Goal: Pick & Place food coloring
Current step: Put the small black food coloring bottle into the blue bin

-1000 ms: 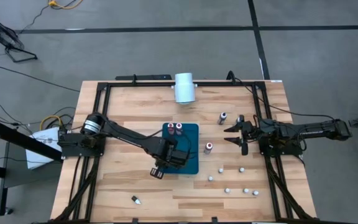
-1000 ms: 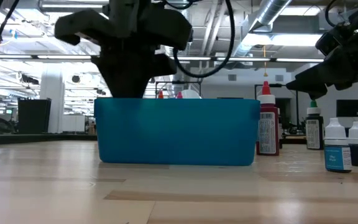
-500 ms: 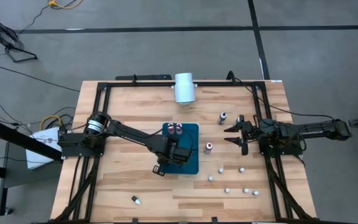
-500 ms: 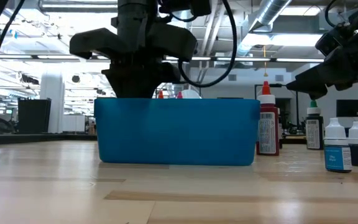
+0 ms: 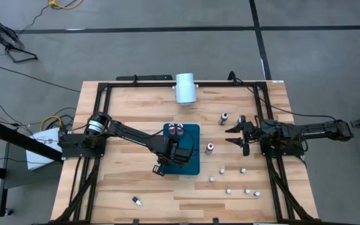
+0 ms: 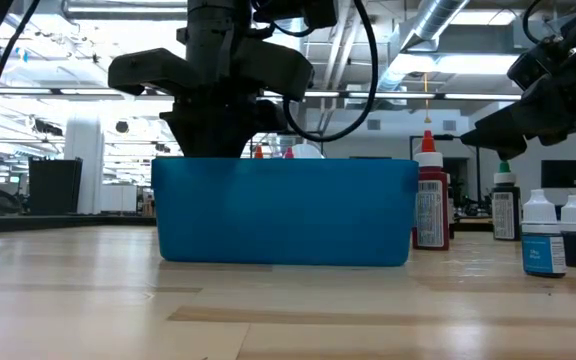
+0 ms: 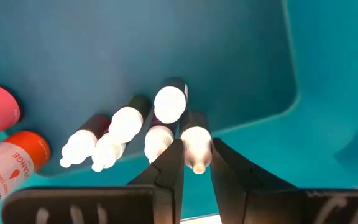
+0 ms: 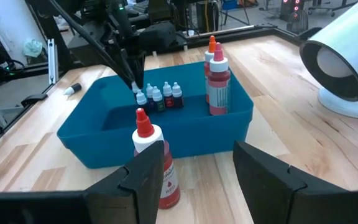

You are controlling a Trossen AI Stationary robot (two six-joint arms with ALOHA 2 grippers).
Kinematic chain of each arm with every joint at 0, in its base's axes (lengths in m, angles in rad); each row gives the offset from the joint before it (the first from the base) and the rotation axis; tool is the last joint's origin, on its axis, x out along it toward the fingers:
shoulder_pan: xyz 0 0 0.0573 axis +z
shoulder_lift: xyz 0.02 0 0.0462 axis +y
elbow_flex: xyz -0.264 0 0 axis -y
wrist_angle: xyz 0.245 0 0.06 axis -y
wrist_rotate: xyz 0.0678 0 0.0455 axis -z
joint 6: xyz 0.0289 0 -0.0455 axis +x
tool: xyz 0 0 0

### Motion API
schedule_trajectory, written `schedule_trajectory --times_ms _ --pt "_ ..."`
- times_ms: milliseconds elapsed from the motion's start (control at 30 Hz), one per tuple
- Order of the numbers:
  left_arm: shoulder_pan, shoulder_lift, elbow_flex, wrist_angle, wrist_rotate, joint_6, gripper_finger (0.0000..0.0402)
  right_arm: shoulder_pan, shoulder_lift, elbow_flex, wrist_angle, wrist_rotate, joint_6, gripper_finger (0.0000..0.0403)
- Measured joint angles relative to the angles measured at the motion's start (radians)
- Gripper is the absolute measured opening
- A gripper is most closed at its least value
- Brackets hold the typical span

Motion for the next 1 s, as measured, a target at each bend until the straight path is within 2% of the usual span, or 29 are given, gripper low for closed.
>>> schedule_trajectory --times_ms 467,800,1000 --pt "0.0 0.0 0.0 0.002 0.0 0.011 0.0056 0.0 0.0 0.0 0.0 0.0 0.0 0.0184" --pt "0.0 -0.001 0.0 0.006 0.0 0.011 0.0115 0.0 0.0 0.0 0.0 0.0 0.0 0.0184" --pt "-0.002 -0.001 0.0 0.006 0.0 0.011 0.0127 0.0 0.0 0.0 0.0 0.0 0.0 0.0184"
